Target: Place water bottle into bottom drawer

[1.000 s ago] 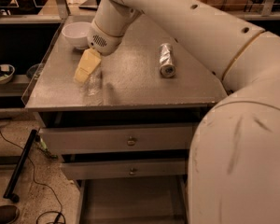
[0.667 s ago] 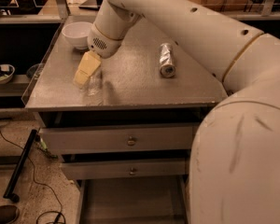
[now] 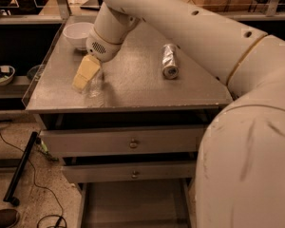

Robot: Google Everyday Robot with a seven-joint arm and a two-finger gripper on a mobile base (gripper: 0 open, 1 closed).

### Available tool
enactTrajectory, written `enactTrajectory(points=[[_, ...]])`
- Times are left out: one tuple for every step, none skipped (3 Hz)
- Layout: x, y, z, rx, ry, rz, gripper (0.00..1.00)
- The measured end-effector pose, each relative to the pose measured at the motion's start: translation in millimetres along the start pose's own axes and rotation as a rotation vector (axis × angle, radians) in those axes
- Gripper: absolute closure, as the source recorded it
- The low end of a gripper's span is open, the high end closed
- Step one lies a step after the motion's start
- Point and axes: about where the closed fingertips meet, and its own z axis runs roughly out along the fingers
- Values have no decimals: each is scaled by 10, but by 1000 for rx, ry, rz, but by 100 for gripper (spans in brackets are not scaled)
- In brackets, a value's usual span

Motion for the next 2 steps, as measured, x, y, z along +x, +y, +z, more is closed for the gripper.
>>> enactTrajectory(points=[[44,-21,38,0,26,16,0],[45,-22,39,0,26,16,0]])
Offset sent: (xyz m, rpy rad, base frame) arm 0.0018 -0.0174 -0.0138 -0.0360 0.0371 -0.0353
